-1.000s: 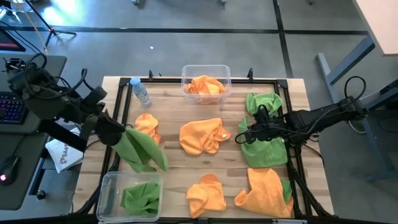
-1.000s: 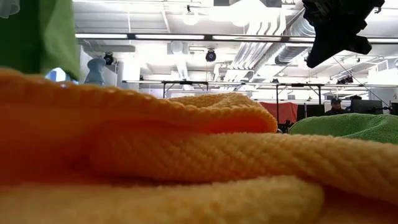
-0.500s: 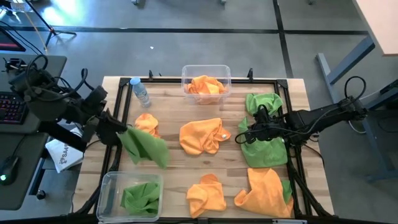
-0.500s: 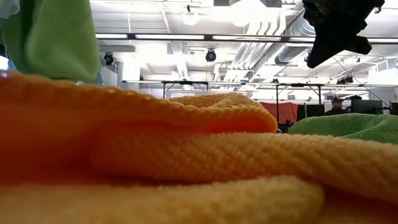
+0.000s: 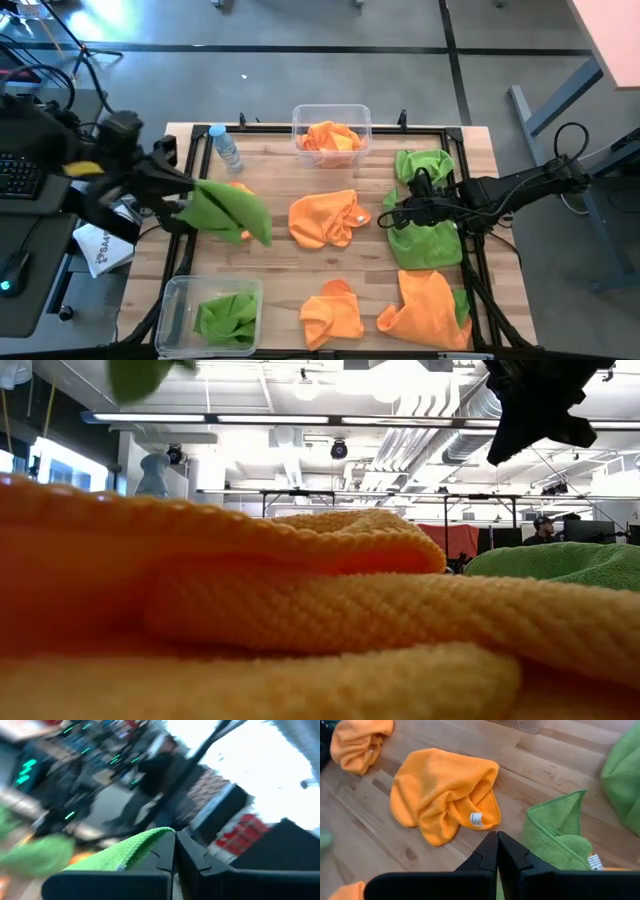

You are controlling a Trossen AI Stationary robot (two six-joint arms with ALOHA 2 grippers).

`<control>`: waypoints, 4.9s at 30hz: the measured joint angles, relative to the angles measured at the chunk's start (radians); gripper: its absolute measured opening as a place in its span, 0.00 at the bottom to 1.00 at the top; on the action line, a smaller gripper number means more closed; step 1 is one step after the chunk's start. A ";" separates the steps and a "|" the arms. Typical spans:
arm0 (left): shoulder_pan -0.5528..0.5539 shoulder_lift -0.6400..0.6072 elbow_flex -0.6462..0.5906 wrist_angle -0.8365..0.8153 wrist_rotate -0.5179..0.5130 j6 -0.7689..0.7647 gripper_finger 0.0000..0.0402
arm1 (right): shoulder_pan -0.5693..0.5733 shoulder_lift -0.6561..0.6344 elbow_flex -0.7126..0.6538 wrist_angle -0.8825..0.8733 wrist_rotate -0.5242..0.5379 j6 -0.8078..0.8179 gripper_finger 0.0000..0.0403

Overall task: Sort microfiber towel by color & place in baskets
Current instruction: Put the green towel into the bottom transparent bin, then put the orange towel into the top transparent bin

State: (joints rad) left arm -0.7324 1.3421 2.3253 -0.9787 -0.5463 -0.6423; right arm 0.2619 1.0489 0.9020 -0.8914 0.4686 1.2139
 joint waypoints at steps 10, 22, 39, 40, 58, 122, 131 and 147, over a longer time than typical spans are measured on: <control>-0.109 0.008 0.000 0.173 0.020 0.085 0.00 | 0.003 0.000 0.000 0.094 -0.002 0.047 0.00; -0.349 0.081 0.000 0.144 -0.127 -0.067 0.00 | 0.031 0.000 0.000 0.187 -0.008 0.093 0.00; -0.459 0.249 -0.041 -0.571 -0.205 -1.017 0.00 | 0.088 0.000 0.000 0.185 0.054 0.047 0.00; -0.451 0.250 -0.071 -0.544 -0.198 -1.002 0.00 | 0.088 0.000 0.000 0.185 0.051 0.038 0.00; -0.380 0.289 -0.433 -0.592 0.149 -1.521 0.00 | 0.088 0.000 0.000 0.177 -0.101 -0.142 0.00; -0.242 0.479 -0.983 -0.230 0.694 -1.555 0.25 | 0.088 0.000 0.000 0.167 -0.006 -0.112 0.00; -0.254 0.251 -0.932 -0.427 0.624 -1.572 0.26 | 0.088 0.000 0.000 0.167 0.041 -0.088 0.00; -0.173 -0.002 -0.927 -0.509 -0.052 -1.248 0.26 | 0.088 0.181 0.000 0.202 -0.004 -0.050 0.00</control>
State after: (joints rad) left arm -0.9055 1.3401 1.3987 -1.4877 -0.5985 -1.8904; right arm 0.3498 1.2301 0.9020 -0.6896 0.4651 1.1643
